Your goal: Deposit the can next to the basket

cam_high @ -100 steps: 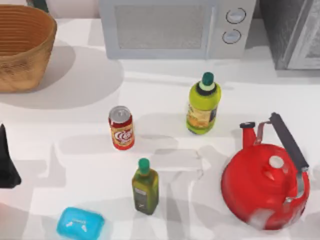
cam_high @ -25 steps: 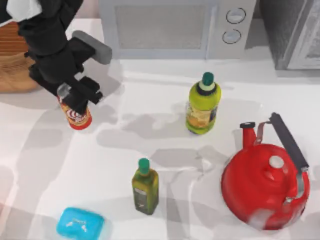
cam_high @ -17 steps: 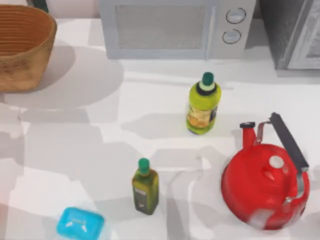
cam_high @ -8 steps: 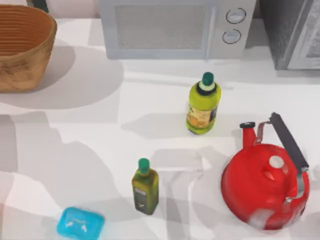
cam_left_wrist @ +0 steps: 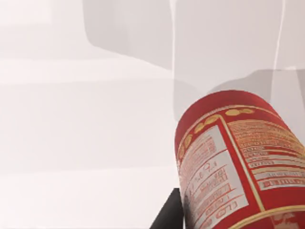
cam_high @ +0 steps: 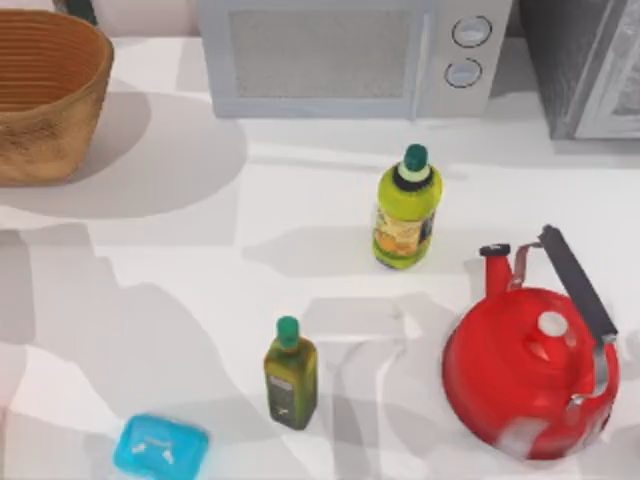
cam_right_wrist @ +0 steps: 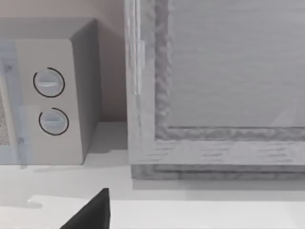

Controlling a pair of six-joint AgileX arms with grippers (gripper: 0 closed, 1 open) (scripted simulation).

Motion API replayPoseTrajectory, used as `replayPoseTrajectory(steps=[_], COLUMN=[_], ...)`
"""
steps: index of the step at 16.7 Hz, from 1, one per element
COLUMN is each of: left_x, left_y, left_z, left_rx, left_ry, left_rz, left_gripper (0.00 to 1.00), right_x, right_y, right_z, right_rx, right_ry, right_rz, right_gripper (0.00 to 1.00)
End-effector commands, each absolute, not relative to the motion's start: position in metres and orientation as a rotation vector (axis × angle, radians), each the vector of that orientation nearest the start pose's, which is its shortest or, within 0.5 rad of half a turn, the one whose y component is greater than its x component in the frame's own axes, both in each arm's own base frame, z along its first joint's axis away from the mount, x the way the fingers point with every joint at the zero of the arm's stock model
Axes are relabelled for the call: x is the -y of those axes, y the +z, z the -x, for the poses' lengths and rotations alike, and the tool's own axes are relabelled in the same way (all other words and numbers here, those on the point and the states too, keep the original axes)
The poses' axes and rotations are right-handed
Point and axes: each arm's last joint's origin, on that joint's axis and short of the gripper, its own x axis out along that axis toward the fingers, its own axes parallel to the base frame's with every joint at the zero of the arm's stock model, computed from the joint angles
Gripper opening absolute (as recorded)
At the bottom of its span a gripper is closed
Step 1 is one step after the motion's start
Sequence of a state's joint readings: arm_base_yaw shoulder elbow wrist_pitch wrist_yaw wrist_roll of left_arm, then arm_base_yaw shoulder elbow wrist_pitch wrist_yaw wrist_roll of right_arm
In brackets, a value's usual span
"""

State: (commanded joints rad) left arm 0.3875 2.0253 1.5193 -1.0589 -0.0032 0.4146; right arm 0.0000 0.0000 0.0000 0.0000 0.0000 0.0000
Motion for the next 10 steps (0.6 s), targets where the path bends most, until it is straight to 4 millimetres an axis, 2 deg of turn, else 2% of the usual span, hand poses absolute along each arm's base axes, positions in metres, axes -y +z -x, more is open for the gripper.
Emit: replayPoseTrajectory(steps=[10], left_x=[-0.1492], left_y=[0.1717], left_z=[-0.3557], left_rx=[-1.567], left_ry=[-0.01], left_rz=[-0.021], left_gripper=[0.83], right_x=[0.0012], right_y=[0.16], right_z=[-0.1057], right_rx=[0.0], right_ry=[0.0], right_rz=[0.0], right_gripper=[1.0])
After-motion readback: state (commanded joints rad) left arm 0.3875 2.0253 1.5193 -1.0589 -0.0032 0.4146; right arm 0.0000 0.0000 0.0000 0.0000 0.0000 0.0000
